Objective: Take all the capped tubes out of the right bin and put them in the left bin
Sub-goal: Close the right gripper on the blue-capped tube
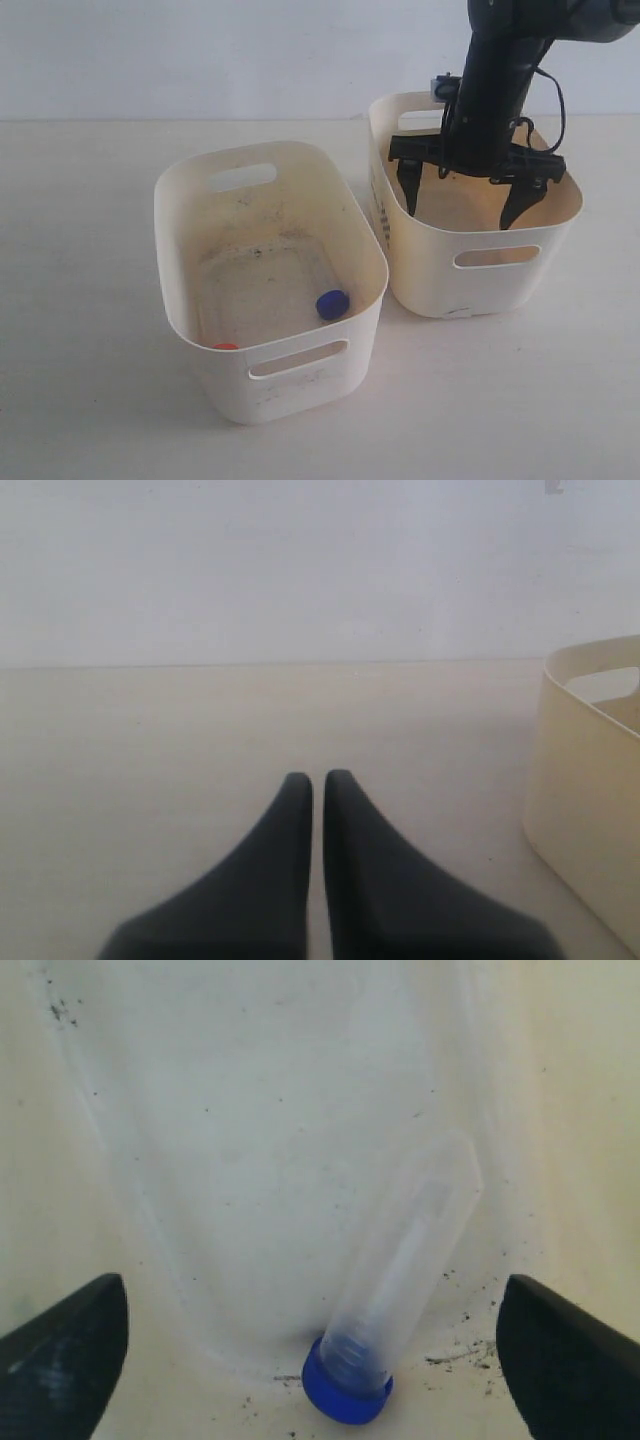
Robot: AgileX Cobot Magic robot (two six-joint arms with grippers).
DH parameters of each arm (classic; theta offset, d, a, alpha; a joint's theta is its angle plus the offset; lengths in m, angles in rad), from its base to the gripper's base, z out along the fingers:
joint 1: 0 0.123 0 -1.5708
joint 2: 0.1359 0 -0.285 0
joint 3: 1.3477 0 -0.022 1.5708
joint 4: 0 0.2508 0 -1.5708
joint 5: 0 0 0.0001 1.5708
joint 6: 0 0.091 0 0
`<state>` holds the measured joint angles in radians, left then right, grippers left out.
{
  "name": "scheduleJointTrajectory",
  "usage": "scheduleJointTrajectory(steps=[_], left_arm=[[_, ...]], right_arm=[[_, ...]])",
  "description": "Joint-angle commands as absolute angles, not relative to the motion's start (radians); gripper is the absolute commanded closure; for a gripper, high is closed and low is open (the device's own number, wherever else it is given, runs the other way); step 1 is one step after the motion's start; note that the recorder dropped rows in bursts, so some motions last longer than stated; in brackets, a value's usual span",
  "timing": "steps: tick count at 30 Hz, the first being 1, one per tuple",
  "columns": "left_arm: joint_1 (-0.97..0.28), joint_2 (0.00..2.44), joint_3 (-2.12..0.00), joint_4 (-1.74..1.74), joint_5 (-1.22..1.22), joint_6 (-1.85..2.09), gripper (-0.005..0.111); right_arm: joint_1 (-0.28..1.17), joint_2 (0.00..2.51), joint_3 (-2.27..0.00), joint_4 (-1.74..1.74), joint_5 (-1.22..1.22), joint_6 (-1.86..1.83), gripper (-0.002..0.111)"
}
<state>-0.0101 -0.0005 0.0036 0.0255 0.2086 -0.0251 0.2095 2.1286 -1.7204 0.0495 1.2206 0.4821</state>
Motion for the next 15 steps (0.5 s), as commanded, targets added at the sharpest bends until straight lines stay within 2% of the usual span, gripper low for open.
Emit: scheduleJointTrajectory(steps=[1,15], left_arm=[[-0.010,0.000,0.000,0.019,0.202,-0.035,0.102],[-0.010,0.000,0.000,0.019,0.202,-0.035,0.102]], right_arm=[[0.209,2.146,-1.682,0.043,1.221,0.489,0.016],[0.209,2.208,-1.664,-0.017,1.221,0.523,0.016]])
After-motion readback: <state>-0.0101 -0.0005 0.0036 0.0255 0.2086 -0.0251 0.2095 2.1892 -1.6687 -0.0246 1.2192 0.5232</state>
